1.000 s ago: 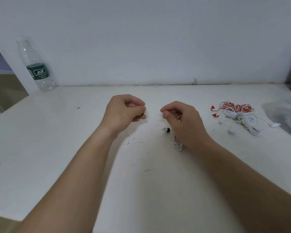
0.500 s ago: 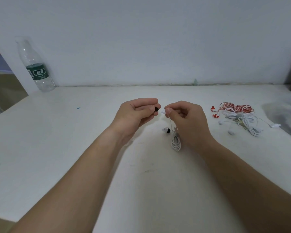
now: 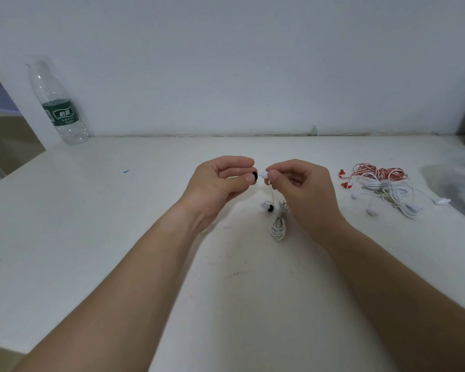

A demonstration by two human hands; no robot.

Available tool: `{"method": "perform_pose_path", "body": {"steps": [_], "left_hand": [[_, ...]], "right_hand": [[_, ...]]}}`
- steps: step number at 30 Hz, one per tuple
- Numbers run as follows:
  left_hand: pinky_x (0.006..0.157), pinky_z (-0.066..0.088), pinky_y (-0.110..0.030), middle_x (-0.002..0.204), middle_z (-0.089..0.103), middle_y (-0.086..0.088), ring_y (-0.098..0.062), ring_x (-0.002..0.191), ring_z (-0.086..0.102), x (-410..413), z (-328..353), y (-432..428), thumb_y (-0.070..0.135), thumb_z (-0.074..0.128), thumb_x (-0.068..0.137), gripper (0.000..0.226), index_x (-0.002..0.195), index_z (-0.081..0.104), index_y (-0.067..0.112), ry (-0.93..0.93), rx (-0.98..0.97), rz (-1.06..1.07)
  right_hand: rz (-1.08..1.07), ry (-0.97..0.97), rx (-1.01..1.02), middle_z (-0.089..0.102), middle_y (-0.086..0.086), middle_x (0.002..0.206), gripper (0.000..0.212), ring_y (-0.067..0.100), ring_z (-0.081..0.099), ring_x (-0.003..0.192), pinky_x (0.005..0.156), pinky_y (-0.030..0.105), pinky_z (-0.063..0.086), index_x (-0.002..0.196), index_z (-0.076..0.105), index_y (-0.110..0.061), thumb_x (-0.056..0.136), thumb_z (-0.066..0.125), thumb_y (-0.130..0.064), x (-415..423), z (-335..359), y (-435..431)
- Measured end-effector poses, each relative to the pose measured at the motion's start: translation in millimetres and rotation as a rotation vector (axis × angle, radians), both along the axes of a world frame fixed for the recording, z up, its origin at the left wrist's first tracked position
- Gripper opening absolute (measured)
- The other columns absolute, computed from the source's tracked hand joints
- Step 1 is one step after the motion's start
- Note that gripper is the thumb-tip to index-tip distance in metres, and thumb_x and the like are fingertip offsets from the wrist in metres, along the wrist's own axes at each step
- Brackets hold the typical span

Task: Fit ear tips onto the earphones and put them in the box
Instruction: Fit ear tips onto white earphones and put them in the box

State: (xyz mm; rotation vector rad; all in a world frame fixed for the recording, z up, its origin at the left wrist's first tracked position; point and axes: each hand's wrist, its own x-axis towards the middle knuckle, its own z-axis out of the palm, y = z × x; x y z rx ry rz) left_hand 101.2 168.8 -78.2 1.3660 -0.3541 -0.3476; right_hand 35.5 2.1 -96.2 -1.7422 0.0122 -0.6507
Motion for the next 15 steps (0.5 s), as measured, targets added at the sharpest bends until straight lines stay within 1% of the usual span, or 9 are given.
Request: {"method": "perform_pose_path", "body": {"steps": [3, 6, 12, 15], "left_hand": [[0.086, 0.055, -0.026, 0.095, 0.076, -0.009, -0.020, 0.091, 0.072, -0.3, -1.3, -0.7, -0.007, 0.072, 0.083, 0.025, 0.100, 0.073, 0.011, -0.006, 0.016, -0.008], [0.089, 0.055, -0.028, 0.096, 0.076, -0.010, -0.020, 0.092, 0.072, -1.0, -1.7, -1.2, -0.007, 0.072, 0.082, 0.025, 0.099, 0.073, 0.011, -0.012, 0.018, -0.012], [0.089, 0.056, -0.027, 0.098, 0.077, -0.010, -0.021, 0.095, 0.073, -1.1, 0.2, 0.3, -0.009, 0.069, 0.084, 0.026, 0.103, 0.072, 0.009, -0.005, -0.005, -0.031], [0.087, 0.057, -0.026, 0.097, 0.077, -0.010, -0.021, 0.092, 0.074, -1.6, 0.7, 0.5, -0.012, 0.066, 0.086, 0.026, 0.102, 0.071, 0.008, -0.008, -0.010, -0.037]], "right_hand": [[0.025, -0.001, 0.005, 0.076, -0.003, 0.079, 0.008, 0.006, 0.067, 0.072, 0.075, 0.022, 0.054, 0.089, 0.077, -0.011, 0.090, 0.071, -0.006, -0.8, 0.1, 1.9], [0.036, 0.002, 0.015, 0.076, -0.002, 0.077, 0.011, 0.006, 0.067, 0.071, 0.075, 0.022, 0.054, 0.087, 0.076, -0.015, 0.090, 0.071, -0.006, -0.7, 0.5, 1.9], [0.031, 0.023, 0.006, 0.075, -0.001, 0.076, 0.009, 0.008, 0.067, 0.071, 0.076, 0.027, 0.055, 0.089, 0.077, -0.013, 0.090, 0.070, -0.006, 0.8, -1.3, 0.1], [0.022, 0.026, 0.002, 0.075, 0.000, 0.076, 0.009, 0.010, 0.067, 0.071, 0.077, 0.034, 0.055, 0.088, 0.077, -0.014, 0.090, 0.071, -0.008, 1.2, -1.4, -1.2]]}}
